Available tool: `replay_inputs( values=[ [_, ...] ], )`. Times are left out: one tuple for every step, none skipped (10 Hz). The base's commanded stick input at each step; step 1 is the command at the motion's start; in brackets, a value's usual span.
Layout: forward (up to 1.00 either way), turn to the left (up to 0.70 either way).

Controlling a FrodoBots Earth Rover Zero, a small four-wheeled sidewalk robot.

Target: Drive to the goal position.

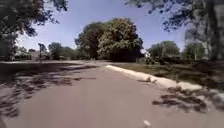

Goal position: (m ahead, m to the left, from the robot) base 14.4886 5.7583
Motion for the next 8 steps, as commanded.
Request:
replay_inputs(
  values=[
    [0.70,0.00],
    [0.70,0.00],
    [0.70,0.00],
    [0.70,0.00],
    [0.70,0.13],
    [0.70,0.30],
    [0.70,0.35],
    [0.70,0.35]
  ],
)
